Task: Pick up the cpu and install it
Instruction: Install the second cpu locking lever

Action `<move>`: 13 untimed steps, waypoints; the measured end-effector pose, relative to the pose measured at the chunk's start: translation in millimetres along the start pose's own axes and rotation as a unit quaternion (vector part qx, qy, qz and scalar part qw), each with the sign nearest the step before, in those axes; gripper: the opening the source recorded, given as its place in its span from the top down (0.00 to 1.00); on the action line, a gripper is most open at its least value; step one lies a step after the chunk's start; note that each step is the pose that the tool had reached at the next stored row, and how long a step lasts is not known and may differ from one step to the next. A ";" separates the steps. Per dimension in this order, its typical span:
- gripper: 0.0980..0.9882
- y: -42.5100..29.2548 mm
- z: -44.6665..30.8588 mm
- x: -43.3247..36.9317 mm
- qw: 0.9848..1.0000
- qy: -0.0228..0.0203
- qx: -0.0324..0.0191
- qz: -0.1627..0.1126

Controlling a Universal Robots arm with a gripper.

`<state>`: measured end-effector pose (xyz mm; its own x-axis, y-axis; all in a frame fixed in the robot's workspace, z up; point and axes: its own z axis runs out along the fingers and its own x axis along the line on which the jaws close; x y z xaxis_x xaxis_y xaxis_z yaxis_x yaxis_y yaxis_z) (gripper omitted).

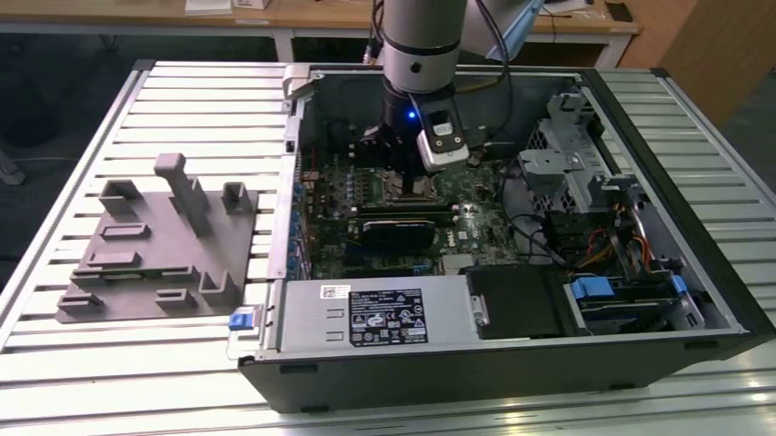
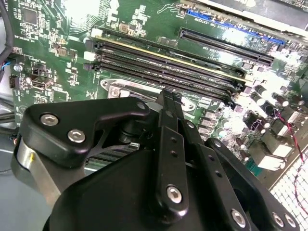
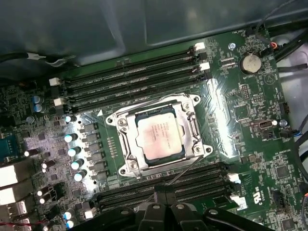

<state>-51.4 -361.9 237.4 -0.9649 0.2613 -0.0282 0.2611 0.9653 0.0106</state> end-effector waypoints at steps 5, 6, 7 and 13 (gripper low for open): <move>0.99 -0.1 1.4 0.2 1.000 0.001 -0.003 -0.023; 0.99 -0.2 2.0 0.5 1.000 0.001 -0.005 -0.027; 0.99 -0.4 2.7 1.0 1.000 0.002 -0.007 -0.030; 0.99 -5.9 6.9 7.7 0.999 0.005 -0.021 -0.036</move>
<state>-60.1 -365.5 230.2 -0.9815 0.1906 -0.0198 0.1894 0.9806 0.0507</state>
